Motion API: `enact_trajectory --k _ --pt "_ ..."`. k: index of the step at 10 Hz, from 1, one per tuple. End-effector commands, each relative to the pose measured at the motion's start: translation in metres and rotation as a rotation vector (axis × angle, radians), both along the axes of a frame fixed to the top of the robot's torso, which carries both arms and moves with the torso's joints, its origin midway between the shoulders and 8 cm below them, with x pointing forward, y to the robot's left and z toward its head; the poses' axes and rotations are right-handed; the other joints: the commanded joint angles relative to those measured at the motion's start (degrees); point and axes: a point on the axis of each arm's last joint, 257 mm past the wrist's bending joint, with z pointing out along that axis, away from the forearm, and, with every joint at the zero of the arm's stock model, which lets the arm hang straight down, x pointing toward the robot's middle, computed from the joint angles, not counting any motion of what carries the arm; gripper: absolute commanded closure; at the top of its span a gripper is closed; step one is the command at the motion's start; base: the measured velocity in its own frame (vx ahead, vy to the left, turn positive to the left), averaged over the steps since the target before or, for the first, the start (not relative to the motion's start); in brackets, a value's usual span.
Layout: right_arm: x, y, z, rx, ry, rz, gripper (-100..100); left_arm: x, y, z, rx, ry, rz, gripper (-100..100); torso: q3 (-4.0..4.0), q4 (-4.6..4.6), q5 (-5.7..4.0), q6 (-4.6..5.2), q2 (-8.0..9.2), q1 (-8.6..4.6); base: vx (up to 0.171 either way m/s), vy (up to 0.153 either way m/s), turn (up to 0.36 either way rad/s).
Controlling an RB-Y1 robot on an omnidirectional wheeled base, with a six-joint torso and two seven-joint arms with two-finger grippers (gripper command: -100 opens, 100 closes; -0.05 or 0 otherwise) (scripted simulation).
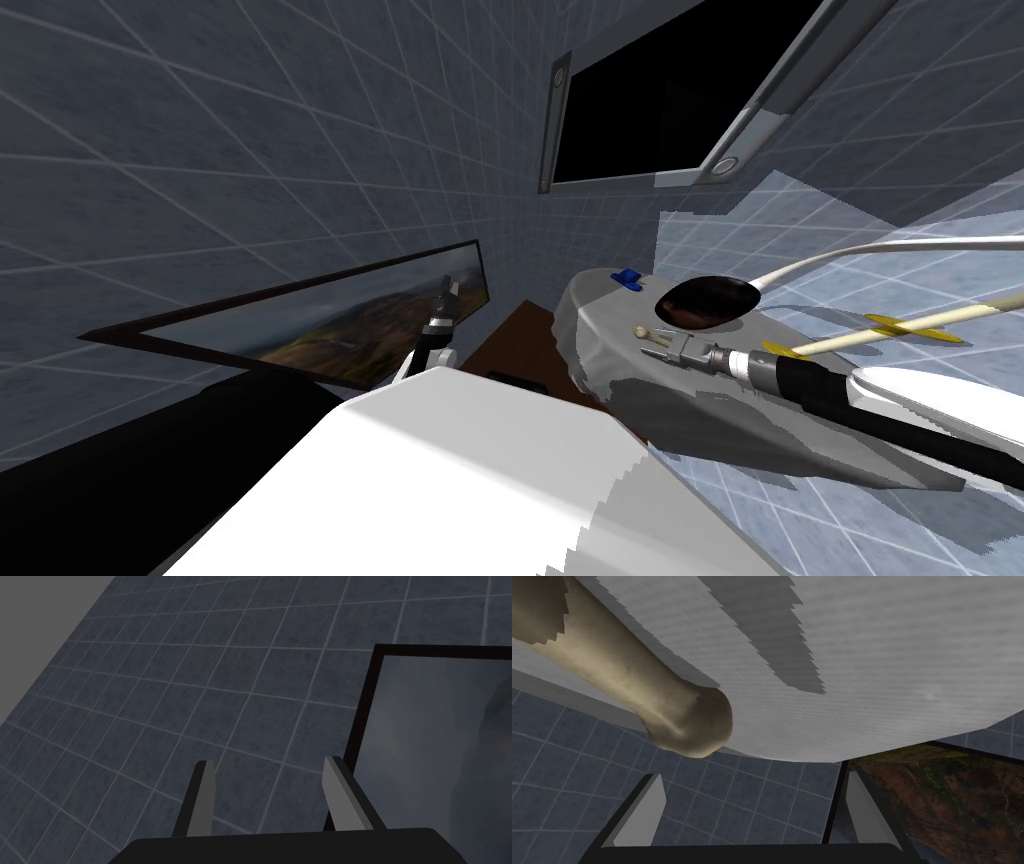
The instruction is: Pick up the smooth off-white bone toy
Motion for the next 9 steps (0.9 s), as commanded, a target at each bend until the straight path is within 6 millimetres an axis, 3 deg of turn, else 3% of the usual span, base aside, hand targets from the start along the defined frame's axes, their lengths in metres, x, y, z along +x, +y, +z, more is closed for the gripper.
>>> enact_trajectory --k 1,2,3,6,7,9 --pt "-0.003 -0.023 0.000 -0.086 0.033 0.001 -100 0.000 0.000 0.000 0.000 0.000 0.000 0 0.00 0.00 0.00 0.00 0.00 0.00 0.018 0.038 0.085" --pt "-0.007 -0.040 0.001 -0.142 0.059 -0.001 -100 0.000 0.000 0.000 0.000 0.000 0.000 0 0.01 0.00 0.00 -0.02 0.01 -0.03 0.022 0.048 0.128" --pt "-0.008 -0.041 0.000 -0.150 0.061 0.002 -100 0.000 0.000 0.000 0.000 0.000 0.000 0 0.00 0.00 0.01 -0.02 0.00 0.00 0.020 0.032 0.038" --pt "-0.026 -0.090 0.001 -0.304 0.148 -0.004 -100 0.000 0.000 0.000 0.000 0.000 0.000 0 -0.02 -0.01 -0.02 -0.01 -0.03 -0.06 0.033 0.034 0.090" --pt "-0.027 -0.091 0.000 -0.311 0.151 -0.002 -100 0.000 0.000 0.000 0.000 0.000 0.000 0 -0.02 -0.01 -0.02 0.00 -0.03 -0.04 0.023 0.031 0.024" --pt "-0.041 -0.117 0.000 -0.390 0.208 -0.005 -100 0.000 0.000 0.000 0.000 0.000 0.000 0 0.01 0.00 -0.02 0.00 0.01 -0.07 0.030 0.025 0.061"
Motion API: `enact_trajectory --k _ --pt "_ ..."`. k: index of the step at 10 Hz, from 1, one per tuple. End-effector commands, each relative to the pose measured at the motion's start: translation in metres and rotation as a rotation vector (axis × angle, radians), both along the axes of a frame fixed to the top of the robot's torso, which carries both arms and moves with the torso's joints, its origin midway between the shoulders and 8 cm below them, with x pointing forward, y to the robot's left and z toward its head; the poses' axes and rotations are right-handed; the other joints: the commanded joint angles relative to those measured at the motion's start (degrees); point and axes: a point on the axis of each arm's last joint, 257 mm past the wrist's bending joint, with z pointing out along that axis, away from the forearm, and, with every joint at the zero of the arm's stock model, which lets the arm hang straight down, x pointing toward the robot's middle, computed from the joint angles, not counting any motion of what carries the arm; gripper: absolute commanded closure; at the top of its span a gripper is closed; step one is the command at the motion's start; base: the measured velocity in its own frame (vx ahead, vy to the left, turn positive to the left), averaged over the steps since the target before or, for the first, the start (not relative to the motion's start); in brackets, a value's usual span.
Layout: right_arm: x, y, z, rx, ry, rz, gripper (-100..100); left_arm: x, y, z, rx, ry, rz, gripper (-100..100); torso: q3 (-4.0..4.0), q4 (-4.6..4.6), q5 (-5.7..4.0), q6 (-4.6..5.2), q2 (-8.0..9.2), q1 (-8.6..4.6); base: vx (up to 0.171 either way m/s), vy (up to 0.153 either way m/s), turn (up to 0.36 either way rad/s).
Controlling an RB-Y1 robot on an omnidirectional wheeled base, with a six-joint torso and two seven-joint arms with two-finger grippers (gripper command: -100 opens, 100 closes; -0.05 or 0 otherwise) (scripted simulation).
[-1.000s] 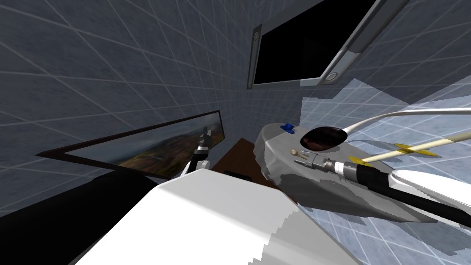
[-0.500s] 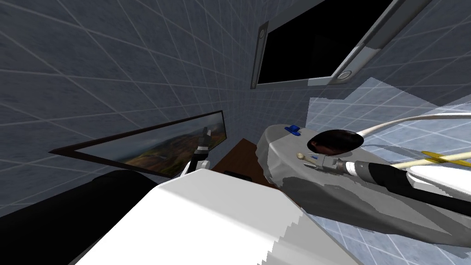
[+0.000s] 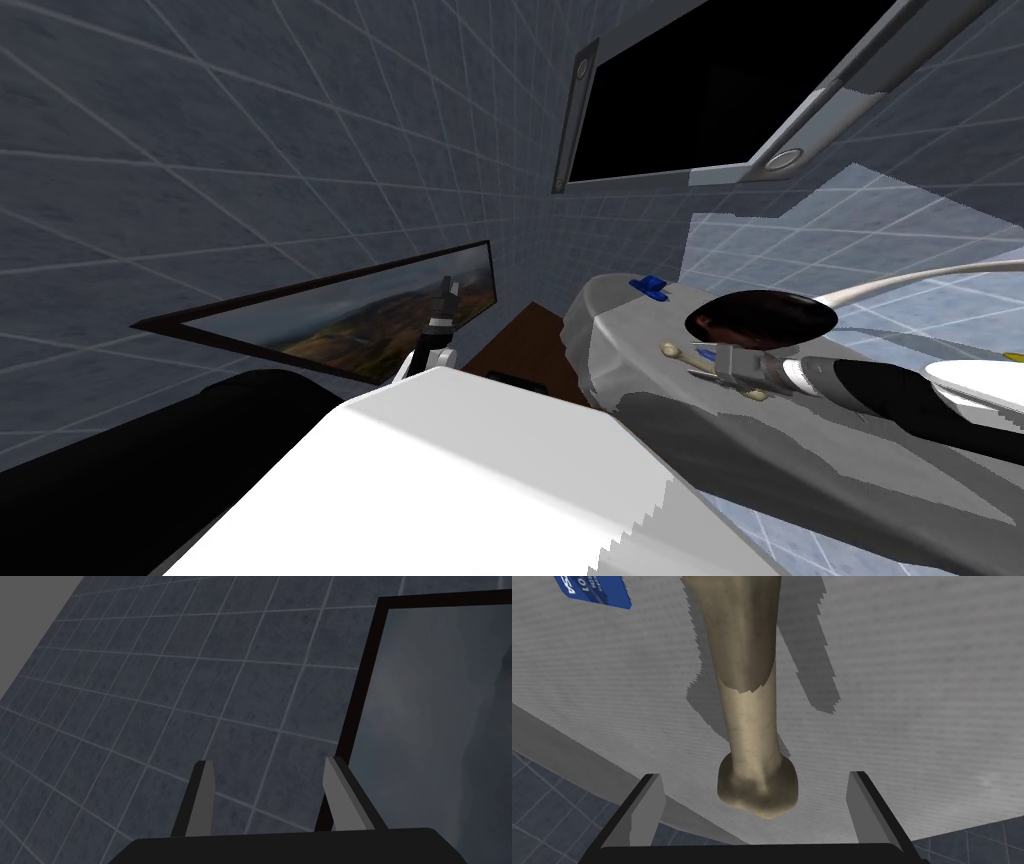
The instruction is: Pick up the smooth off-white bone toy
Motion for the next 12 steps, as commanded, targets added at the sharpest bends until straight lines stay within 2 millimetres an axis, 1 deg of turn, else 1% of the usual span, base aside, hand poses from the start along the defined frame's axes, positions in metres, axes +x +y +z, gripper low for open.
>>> enact_trajectory --k 1,3,4,5,6,7,8,9,10,12 --pt "-0.012 -0.019 0.001 -0.053 0.045 -0.006 -100 0.000 0.000 0.000 0.000 0.000 0.000 0 0.00 0.00 0.00 0.00 0.00 0.00 0.037 0.024 0.075" --pt "-0.026 -0.034 -0.003 -0.092 0.090 -0.013 -100 0.000 0.000 0.000 0.000 0.000 0.000 0 0.00 0.00 0.00 0.01 -0.01 -0.01 0.037 0.018 0.042" --pt "-0.032 -0.038 -0.006 -0.101 0.107 -0.016 -100 0.000 0.000 0.000 0.000 0.000 0.000 0 0.00 0.00 0.00 0.01 -0.01 -0.03 0.035 0.002 0.036" --pt "-0.027 -0.035 -0.004 -0.094 0.093 -0.014 -100 0.000 0.000 0.000 0.000 0.000 0.000 0 0.00 0.00 -0.02 0.01 0.00 -0.08 0.015 -0.001 0.007" --pt "-0.028 -0.035 -0.005 -0.095 0.097 -0.014 0 0.000 0.000 0.000 0.000 0.000 0.000 0 0.03 0.01 -0.03 0.02 0.06 -0.10 0.000 0.000 0.000" --pt "-0.035 -0.039 -0.018 -0.094 0.097 -0.025 -100 0.000 0.000 0.000 0.000 0.000 0.000 0 0.06 0.03 -0.03 0.02 0.11 -0.10 0.029 0.005 0.088" --pt "-0.040 -0.042 -0.027 -0.094 0.098 -0.033 -100 0.000 0.000 0.000 0.000 0.000 0.000 0 0.03 0.01 -0.05 0.00 0.05 -0.10 0.059 0.012 0.114" --pt "-0.038 -0.041 -0.021 -0.092 0.100 -0.028 -100 0.000 0.000 0.000 0.000 0.000 0.000 0 -0.03 -0.01 -0.03 0.00 -0.05 -0.08 0.028 0.005 0.019" --pt "-0.038 -0.041 -0.022 -0.094 0.099 -0.028 100 0.000 0.000 0.000 0.000 0.000 0.000 0 0.00 0.00 -0.02 0.02 0.01 -0.08 0.000 0.000 0.000" --pt "-0.038 -0.041 -0.022 -0.093 0.100 -0.029 100 0.000 0.000 0.000 0.000 0.000 0.000 0 0.05 0.02 -0.03 -0.02 0.09 -0.11 0.000 0.000 0.000"
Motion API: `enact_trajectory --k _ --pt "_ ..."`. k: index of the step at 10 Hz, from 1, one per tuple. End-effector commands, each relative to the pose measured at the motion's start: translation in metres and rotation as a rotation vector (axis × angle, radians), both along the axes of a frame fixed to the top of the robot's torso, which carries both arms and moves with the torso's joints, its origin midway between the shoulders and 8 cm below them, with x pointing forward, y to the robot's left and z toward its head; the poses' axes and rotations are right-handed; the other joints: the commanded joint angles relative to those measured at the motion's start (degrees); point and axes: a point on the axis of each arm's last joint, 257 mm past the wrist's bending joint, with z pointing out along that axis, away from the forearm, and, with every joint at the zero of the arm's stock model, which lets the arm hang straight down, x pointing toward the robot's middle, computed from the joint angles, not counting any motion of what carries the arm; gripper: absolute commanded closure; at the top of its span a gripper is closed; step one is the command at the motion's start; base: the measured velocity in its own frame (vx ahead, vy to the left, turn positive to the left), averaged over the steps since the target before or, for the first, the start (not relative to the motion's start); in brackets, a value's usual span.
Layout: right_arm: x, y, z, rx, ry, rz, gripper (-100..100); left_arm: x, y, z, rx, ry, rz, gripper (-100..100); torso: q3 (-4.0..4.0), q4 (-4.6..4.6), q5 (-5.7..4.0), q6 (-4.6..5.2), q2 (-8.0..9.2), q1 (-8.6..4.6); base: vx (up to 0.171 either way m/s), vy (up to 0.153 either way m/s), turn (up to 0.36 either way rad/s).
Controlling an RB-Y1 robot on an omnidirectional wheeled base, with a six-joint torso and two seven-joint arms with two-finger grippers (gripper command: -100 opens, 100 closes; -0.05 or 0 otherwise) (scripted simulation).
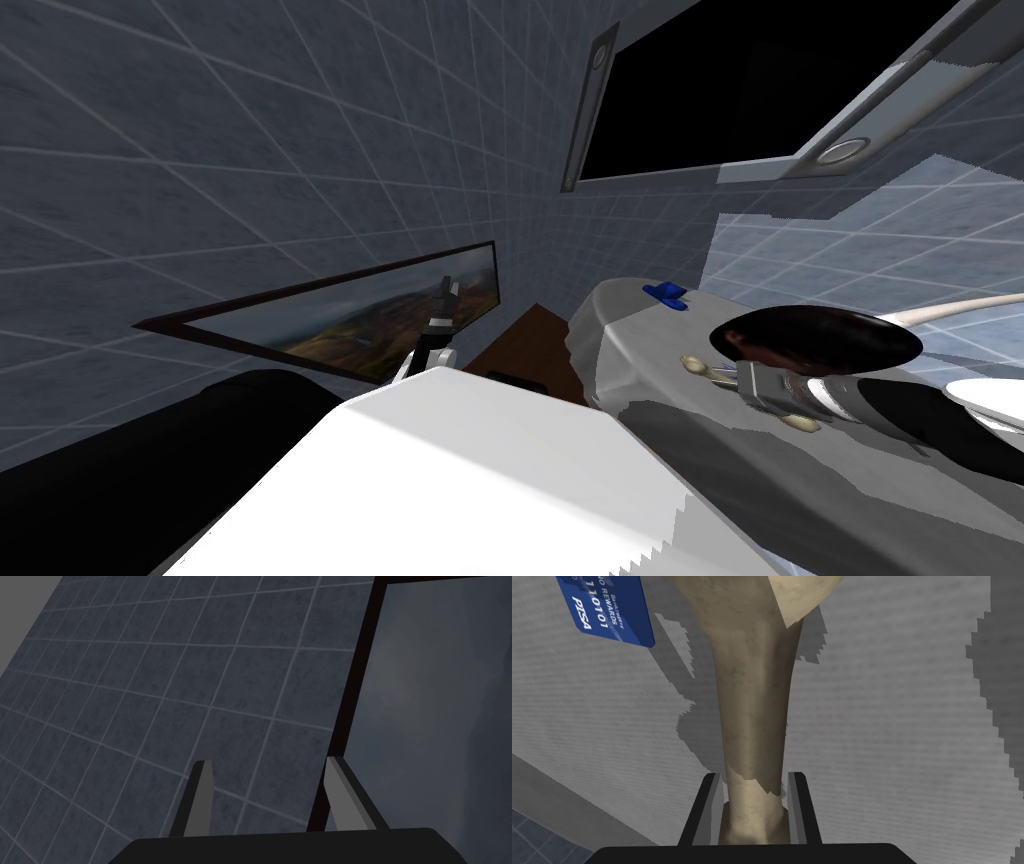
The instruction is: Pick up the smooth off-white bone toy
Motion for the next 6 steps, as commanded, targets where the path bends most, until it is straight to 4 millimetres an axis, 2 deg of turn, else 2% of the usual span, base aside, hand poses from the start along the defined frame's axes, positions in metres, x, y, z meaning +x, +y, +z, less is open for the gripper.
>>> enact_trajectory --k 1,2,3,4,5,6 --pt "0.000 0.000 0.000 0.000 0.000 0.000 100 0.000 0.000 0.000 0.000 0.000 0.000 0 0.00 0.00 0.00 0.00 0.00 0.00 0.000 0.000 0.000" --pt "0.000 0.000 0.000 0.000 0.000 0.000 100 0.000 0.000 0.000 0.000 0.000 0.000 0 0.01 0.01 0.01 0.01 0.01 0.00 0.000 0.000 0.000" --pt "0.000 0.000 0.000 0.000 0.000 0.000 0 0.000 0.000 0.000 0.000 0.000 0.000 0 0.01 0.01 0.01 0.01 0.02 0.01 0.000 0.000 0.000" --pt "0.007 0.005 0.013 -0.001 -0.001 0.012 100 0.000 0.000 0.000 0.000 0.000 0.000 0 0.02 0.01 0.01 0.01 0.02 0.01 -0.035 -0.006 -0.105" --pt "0.005 0.003 0.007 -0.002 -0.001 0.008 100 0.000 0.000 0.000 0.000 0.000 0.000 0 0.09 0.05 0.07 0.07 0.15 0.02 -0.021 -0.004 -0.027" --pt "0.005 0.003 0.008 -0.001 -0.001 0.008 0 0.000 0.000 0.000 0.000 0.000 0.000 0 0.09 0.05 0.02 0.04 0.15 0.02 0.000 0.000 0.000"
